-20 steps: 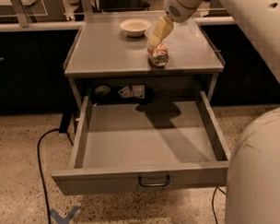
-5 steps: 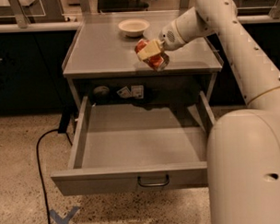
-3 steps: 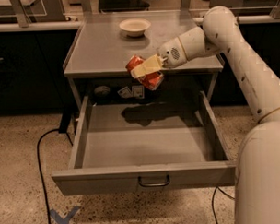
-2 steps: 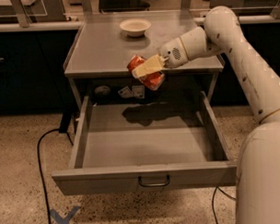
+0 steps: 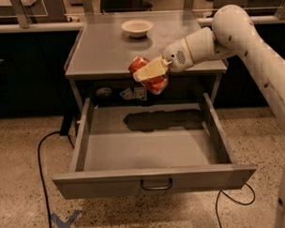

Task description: Place coke can into top drawer

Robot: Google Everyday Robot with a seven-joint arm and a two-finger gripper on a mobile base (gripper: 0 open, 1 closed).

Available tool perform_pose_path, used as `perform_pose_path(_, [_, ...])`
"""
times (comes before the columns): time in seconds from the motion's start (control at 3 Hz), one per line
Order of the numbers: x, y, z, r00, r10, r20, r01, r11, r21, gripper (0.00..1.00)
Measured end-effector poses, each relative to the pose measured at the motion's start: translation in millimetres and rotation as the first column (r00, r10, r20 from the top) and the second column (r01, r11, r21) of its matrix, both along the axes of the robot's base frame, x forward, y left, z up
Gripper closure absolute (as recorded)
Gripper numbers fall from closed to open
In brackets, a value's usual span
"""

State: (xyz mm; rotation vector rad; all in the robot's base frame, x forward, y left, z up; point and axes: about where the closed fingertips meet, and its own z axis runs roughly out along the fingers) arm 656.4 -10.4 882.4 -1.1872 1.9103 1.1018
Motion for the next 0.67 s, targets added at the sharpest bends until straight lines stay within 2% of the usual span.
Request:
perform_pose_path(0.33, [-13.5,-15.8,-12.4,0.9911,-0.132,0.018,0.132,0.991,-0.031,1.0])
perform_pose_path(0.67, [-16.8,-17.3,-70.7,0.9764,-0.21,-0.049,0.206,0.975,-0.079,1.0])
